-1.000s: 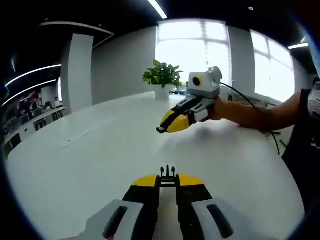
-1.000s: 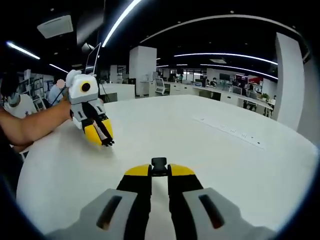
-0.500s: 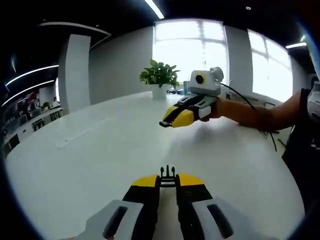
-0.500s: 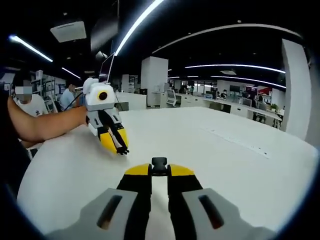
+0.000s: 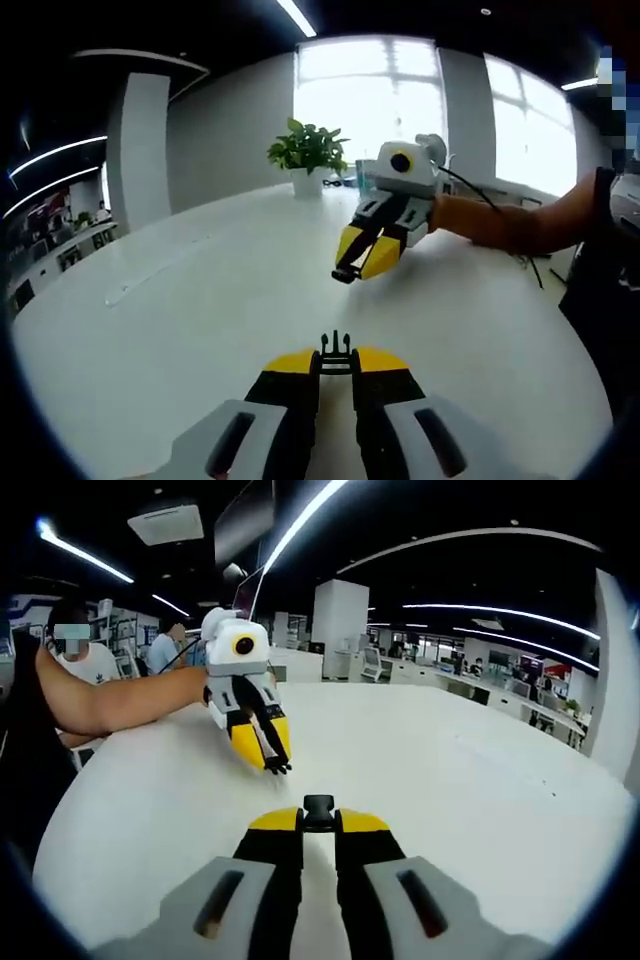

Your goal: Snap the two parts of the plastic buckle together until the buckle closes and remains connected.

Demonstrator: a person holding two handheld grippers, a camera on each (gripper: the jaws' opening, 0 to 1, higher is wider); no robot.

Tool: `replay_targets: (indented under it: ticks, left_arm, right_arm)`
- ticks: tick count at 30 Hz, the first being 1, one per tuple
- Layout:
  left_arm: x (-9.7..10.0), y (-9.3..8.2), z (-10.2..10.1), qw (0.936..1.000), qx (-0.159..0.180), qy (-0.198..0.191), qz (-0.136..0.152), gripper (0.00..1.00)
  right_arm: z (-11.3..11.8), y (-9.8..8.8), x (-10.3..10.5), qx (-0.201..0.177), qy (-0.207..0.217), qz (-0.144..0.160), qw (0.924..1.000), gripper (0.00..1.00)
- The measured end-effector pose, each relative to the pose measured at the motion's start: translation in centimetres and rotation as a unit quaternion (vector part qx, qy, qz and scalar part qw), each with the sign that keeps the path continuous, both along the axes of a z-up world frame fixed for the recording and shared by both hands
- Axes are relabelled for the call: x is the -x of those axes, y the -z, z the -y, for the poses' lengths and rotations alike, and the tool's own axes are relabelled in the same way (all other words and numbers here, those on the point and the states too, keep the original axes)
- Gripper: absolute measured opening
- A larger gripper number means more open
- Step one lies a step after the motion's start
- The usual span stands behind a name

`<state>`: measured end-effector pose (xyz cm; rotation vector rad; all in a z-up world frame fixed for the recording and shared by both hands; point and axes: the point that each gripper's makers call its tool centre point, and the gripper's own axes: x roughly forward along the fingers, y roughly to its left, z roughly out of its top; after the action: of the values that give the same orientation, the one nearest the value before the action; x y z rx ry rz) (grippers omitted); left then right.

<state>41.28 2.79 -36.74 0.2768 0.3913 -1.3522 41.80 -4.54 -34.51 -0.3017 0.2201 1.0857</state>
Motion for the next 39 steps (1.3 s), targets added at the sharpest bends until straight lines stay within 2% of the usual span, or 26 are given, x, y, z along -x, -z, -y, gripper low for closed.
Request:
replay_targets:
  ticks: [3, 18, 26, 34, 39]
  left_arm:
    - [0.2, 0.0, 0.2, 1.0000, -0.003, 0.005, 0.003, 0.11]
    - [1.7, 0.2, 0.6, 0.9992, -0.005, 0.040, 0.002, 0.11]
    - [2.4, 0.6, 0.8, 0.9985, -0.010, 0.053, -0.008, 0.11]
    - [3.0, 0.8, 0.7, 0.9973, -0.010, 0.072, -0.014, 0.11]
    - [3.3, 0.9, 0.7, 0.9965, -0.010, 0.081, -0.016, 0.11]
  right_arm:
    - [-0.1, 0.1, 0.2, -0.007, -0.010, -0.004, 0.9999, 0.09]
    - [-0.1, 1.1, 2.0, 0.005, -0.051, -0.032, 0.9982, 0.09]
    - [-0.2, 1.2, 2.3, 0.007, -0.058, -0.033, 0.9977, 0.09]
    - [-0.5, 2.1, 3.3, 0.016, -0.087, -0.041, 0.9952, 0.09]
    - [-0.7, 1.9, 3.6, 0.014, -0.097, -0.039, 0.9944, 0.09]
